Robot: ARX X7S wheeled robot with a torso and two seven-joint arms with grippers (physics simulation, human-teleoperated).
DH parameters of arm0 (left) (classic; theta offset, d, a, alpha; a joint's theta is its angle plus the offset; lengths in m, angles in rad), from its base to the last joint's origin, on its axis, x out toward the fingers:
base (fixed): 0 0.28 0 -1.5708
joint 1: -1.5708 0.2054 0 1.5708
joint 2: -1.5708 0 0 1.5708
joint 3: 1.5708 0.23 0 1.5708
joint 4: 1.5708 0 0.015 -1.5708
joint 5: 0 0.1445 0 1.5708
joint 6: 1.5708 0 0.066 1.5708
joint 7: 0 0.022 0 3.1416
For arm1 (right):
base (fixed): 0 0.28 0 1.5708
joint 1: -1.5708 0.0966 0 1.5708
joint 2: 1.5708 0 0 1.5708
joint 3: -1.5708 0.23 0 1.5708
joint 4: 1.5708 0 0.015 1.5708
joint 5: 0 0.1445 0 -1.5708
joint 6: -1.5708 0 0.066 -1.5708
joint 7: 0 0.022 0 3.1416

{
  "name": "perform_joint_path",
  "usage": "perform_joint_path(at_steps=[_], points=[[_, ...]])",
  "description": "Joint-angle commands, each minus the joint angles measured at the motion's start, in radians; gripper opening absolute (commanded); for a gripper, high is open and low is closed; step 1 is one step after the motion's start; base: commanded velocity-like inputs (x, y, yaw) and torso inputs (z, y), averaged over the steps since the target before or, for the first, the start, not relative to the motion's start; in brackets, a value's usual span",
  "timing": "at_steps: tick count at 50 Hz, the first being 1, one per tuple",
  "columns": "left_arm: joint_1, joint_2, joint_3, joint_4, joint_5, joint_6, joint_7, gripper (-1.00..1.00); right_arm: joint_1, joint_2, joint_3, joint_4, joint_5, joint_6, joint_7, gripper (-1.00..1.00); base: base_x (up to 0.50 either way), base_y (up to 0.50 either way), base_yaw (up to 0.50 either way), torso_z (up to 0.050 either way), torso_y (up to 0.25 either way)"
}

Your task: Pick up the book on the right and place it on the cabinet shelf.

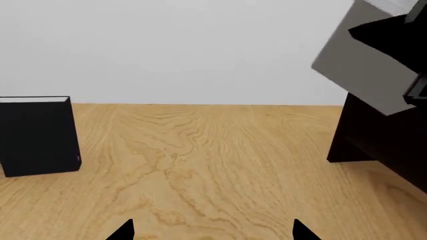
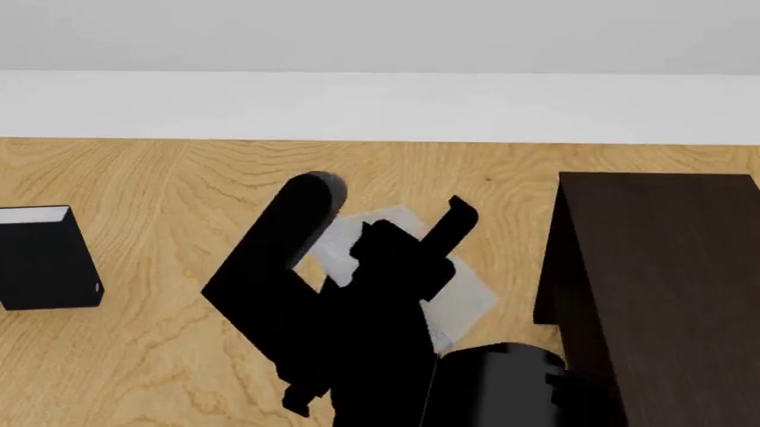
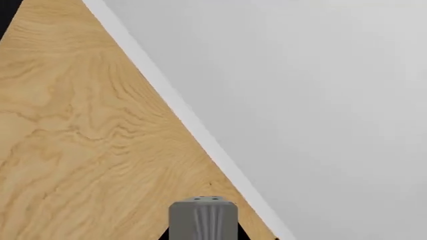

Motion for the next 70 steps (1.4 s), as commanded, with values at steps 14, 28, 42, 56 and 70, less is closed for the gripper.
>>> perform_joint_path(at_steps=[14, 28, 42, 56, 70], points=[[-0.002, -0.003, 0.003, 0.001, 0.000, 0.008, -0.006, 1.00, -0.026, -0.123, -0.329, 0.107, -0.301, 0.147, 0.188, -1.00, 0.00, 0.00, 0.00, 0.001, 0.001], [0.003, -0.007, 0.003, -0.001, -0.006, 0.024, -0.009, 1.00, -0.051, -0.115, -0.409, 0.227, -0.347, 0.090, 0.171, -1.00, 0.00, 0.00, 0.00, 0.000, 0.001], [0.001, -0.011, 0.007, 0.000, -0.006, 0.024, -0.017, 1.00, -0.113, -0.097, -0.401, 0.273, -0.340, 0.051, 0.168, -1.00, 0.00, 0.00, 0.00, 0.000, 0.001], [-0.001, -0.015, 0.012, 0.001, -0.009, 0.023, -0.024, 1.00, -0.155, -0.083, -0.410, 0.307, -0.339, 0.044, 0.174, -1.00, 0.00, 0.00, 0.00, 0.000, 0.001], [0.000, -0.020, 0.015, -0.007, -0.009, 0.035, -0.026, 1.00, -0.193, -0.069, -0.427, 0.348, -0.344, 0.033, 0.177, -1.00, 0.00, 0.00, 0.00, 0.001, 0.001]])
